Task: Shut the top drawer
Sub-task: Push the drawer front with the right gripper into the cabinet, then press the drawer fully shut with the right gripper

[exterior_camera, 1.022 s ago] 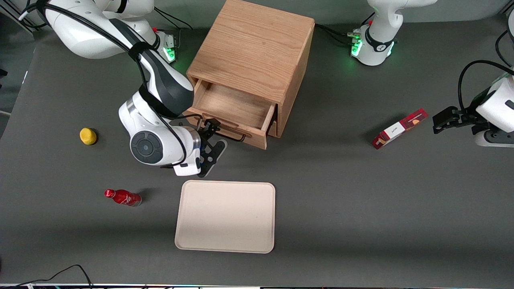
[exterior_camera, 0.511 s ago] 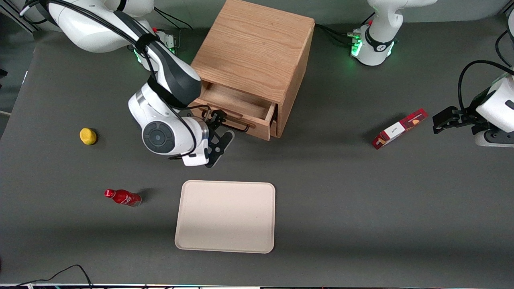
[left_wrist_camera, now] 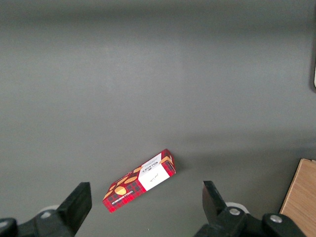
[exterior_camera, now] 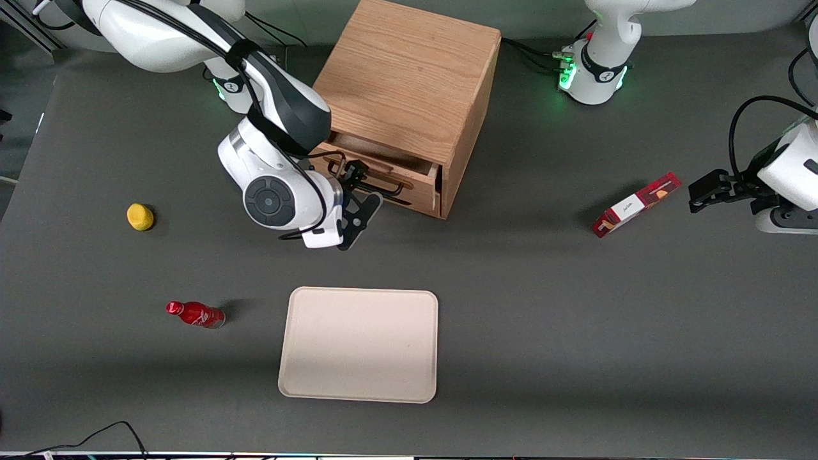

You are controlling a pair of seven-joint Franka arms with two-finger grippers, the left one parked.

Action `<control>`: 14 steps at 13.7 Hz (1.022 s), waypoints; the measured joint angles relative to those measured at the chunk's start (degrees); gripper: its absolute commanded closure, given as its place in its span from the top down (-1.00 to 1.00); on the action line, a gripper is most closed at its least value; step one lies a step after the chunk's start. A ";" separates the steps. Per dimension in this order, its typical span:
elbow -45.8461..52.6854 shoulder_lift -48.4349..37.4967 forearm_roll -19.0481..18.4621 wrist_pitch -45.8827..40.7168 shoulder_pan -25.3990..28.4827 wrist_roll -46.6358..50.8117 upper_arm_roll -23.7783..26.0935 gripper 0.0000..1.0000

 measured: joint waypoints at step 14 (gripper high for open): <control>-3.52 -1.58 1.49 0.35 -0.02 1.34 1.47 1.00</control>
